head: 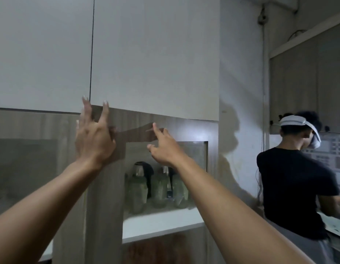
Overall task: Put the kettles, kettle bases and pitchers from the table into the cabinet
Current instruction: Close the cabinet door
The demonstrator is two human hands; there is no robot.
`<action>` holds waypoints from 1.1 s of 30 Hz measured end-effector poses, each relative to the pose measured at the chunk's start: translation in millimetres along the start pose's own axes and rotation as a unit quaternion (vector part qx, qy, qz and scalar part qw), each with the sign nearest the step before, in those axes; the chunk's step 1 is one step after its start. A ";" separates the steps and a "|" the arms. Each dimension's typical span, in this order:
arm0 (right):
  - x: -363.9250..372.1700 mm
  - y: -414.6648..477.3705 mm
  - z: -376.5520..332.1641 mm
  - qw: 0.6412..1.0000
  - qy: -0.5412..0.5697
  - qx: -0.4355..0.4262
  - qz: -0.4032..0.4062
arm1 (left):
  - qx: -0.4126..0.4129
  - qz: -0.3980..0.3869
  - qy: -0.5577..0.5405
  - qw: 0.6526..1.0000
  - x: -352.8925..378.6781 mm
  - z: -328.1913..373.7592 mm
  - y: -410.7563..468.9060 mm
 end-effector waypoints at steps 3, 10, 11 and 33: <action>15.7 21.7 23.1 0.999 -0.041 -0.001 -0.016 | -0.001 0.005 0.082 0.997 37.6 -18.7 6.8; 40.3 64.9 57.2 0.993 -0.114 -0.010 -0.029 | 0.031 -0.072 0.183 0.980 134.4 -49.6 0.6; 43.6 69.1 61.1 0.992 -0.119 -0.011 -0.033 | 0.026 -0.090 0.162 0.982 143.3 -51.3 -0.3; 72.6 109.5 93.3 0.994 -0.100 -0.035 -0.031 | -0.049 -0.176 0.086 0.979 190.0 -83.8 10.6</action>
Point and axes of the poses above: each hand's wrist, its own y-axis towards the middle knuckle, its own x-axis out of the palm, z = x × y, the point moved 8 cm from there along y, towards the middle knuckle, and after that the axes turned 7 degrees about -x, right-handed, at the moved point
